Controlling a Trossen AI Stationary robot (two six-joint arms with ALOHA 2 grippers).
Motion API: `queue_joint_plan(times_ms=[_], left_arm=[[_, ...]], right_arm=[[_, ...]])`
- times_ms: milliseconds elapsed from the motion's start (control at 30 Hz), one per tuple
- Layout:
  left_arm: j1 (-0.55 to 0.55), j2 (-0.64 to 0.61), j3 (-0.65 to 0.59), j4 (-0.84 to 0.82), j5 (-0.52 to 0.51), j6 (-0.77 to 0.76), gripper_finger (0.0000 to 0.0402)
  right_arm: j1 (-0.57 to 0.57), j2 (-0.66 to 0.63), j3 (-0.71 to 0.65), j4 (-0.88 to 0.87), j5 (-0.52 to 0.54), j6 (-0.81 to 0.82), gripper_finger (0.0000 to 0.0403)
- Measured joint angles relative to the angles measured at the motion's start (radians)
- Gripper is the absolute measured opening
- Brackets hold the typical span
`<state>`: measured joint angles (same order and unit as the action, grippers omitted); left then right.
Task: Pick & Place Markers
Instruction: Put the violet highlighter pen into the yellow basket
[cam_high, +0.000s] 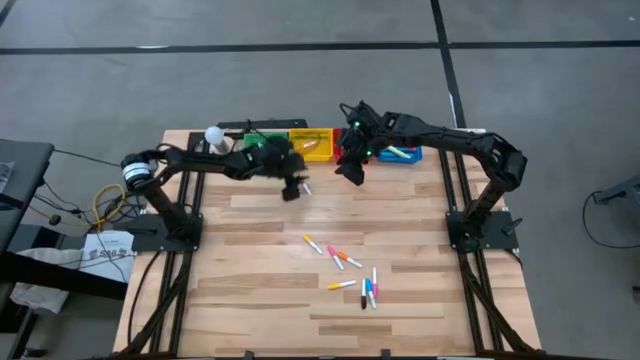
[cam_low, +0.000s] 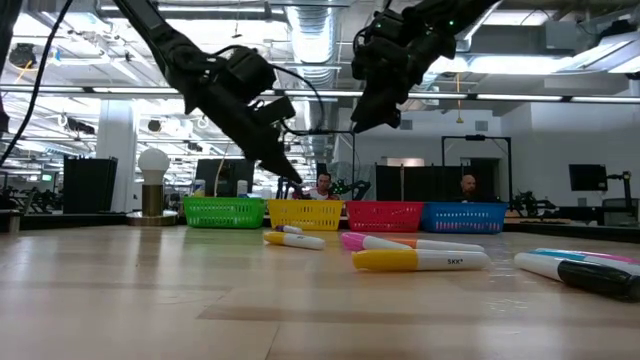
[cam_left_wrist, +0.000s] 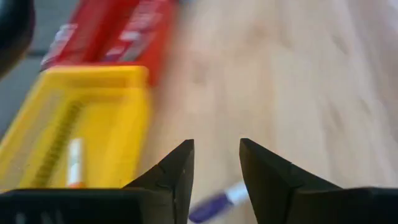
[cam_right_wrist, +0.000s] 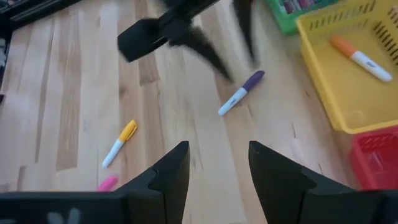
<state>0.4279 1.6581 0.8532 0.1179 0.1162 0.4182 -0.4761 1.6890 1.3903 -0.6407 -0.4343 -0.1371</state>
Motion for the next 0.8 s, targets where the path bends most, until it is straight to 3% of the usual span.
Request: queue_joint_plan(times_ms=[200,800], left_arm=[[-0.077,0.014,-0.001,-0.052,-0.024,0.273,0.0114],[-0.065,0.152,-0.002,-0.040,-0.026,0.282,0.0108]], right_arm=[[0.019,0.000,0.000,-0.002,0.000,-0.029,0.0153],[0.031,0.000,0.000,-0.013,-0.003,-0.055,0.0150]])
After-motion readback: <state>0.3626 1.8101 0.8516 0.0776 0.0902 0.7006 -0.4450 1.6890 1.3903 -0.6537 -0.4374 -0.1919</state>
